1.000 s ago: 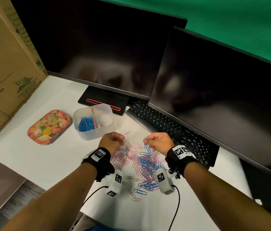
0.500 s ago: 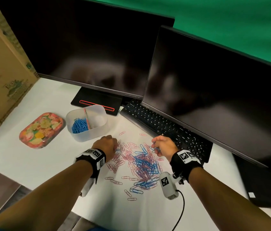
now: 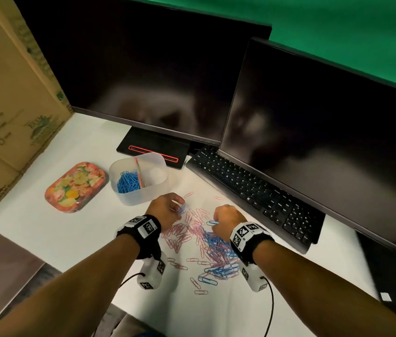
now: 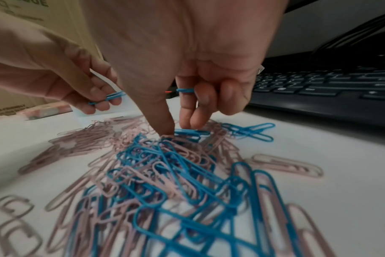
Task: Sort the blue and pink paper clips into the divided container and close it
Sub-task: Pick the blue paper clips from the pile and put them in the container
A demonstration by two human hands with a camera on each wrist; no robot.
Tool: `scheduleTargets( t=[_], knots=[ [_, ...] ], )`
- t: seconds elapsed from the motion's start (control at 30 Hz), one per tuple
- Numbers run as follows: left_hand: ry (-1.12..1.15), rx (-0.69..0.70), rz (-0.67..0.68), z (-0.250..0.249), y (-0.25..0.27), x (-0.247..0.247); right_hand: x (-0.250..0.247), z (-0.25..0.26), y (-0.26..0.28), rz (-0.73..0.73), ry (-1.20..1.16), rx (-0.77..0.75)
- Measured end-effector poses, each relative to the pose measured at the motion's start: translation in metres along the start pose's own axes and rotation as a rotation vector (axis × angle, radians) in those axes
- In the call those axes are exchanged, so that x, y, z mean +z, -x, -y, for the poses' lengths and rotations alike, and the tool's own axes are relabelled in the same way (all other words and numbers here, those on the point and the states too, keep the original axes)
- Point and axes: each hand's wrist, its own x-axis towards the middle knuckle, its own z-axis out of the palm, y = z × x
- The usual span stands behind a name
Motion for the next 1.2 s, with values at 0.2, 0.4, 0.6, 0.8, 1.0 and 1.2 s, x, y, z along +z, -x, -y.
scheduleTargets(
  t=[0.2, 0.4, 0.6, 0.8, 1.0, 1.2],
  knots=[
    [0.18, -0.036, 0.058, 0.0, 0.0, 0.0, 0.005, 0.003, -0.002, 0.019, 0.092, -0.028],
    [0.331, -0.154, 0.108, 0.002, -0.002, 0.004, 0.006, 0.002, -0.001, -0.001, 0.118, -0.138],
    [0.276, -0.104, 0.099, 0.006, -0.001, 0.004, 0.002, 0.005, 0.002, 0.026, 0.046, -0.151],
    [-0.228, 0.062, -0.078, 0.005, -0.001, 0.004, 0.005, 0.008, 0.001, 0.07, 0.032, -0.113],
    [-0.799, 0.314, 0.01, 0.014, 0.0, 0.01, 0.009, 0.005, -0.001, 0.044, 0.059, -0.113],
    [-1.029, 0.356, 0.045, 0.001, -0.009, 0.009, 0.003, -0.01, 0.002, -0.084, -0.374, -0.078]
  ],
)
